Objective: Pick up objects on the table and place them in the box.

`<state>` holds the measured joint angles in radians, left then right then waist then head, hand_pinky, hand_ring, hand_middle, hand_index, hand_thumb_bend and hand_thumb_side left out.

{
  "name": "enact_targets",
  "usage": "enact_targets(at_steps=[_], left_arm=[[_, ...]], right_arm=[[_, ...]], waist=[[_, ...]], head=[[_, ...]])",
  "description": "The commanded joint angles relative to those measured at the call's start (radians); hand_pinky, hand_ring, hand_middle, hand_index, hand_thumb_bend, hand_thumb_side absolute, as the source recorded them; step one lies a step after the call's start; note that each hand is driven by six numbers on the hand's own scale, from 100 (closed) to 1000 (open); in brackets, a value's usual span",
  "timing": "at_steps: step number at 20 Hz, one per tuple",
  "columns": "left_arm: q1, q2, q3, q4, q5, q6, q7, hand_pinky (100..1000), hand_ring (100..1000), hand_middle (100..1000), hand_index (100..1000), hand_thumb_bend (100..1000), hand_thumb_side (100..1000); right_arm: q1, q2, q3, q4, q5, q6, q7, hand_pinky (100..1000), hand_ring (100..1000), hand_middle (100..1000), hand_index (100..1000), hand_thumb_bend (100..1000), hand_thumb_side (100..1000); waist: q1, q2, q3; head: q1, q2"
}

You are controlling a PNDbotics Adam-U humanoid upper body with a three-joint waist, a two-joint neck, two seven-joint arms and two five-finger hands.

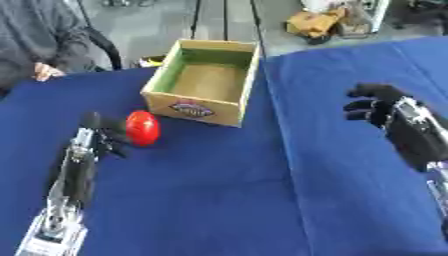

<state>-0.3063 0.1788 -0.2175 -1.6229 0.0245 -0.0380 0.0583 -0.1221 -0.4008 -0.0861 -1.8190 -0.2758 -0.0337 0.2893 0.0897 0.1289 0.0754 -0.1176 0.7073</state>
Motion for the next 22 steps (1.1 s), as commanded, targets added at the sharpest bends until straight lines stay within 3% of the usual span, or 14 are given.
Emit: enact_targets(at_steps=[1, 12, 17, 22], left_arm=[[-0.036, 0.037, 0.012, -0.022, -0.055, 0.052, -0.015, 451, 573, 599, 678, 677, 911], [-0.161, 0.092, 0.026, 0.019, -0.333, 0.287, -0.053, 475, 600, 619, 692, 844, 693], [-0.245, 0.096, 0.023, 0.109, -0.493, 0.386, -0.071, 488, 605, 626, 705, 825, 634], [-0.327, 0.073, 0.021, 0.235, -0.629, 0.441, -0.073, 494, 605, 631, 723, 801, 532]], right_arm=[[-0.005, -0.012, -0.007, -0.013, -0.004, 0.002, 0.000, 750, 747, 761, 835, 179, 765], [-0.004, -0.011, -0.004, -0.012, -0.004, 0.002, 0.002, 750, 747, 761, 836, 178, 766], [-0.003, -0.010, -0.001, -0.012, -0.005, 0.001, 0.005, 750, 747, 761, 836, 179, 766], [-0.004, -0.008, 0.003, -0.011, -0.004, 0.001, 0.009, 750, 747, 761, 836, 178, 768]], waist=[[-0.005, -0.013, -0.001], [-0.008, -0.015, -0.006], [-0.011, -0.016, -0.013], [-0.012, -0.016, -0.022]], head=[[0.000, -0.007], [0.002, -0.017], [0.003, -0.018], [0.005, -0.020]])
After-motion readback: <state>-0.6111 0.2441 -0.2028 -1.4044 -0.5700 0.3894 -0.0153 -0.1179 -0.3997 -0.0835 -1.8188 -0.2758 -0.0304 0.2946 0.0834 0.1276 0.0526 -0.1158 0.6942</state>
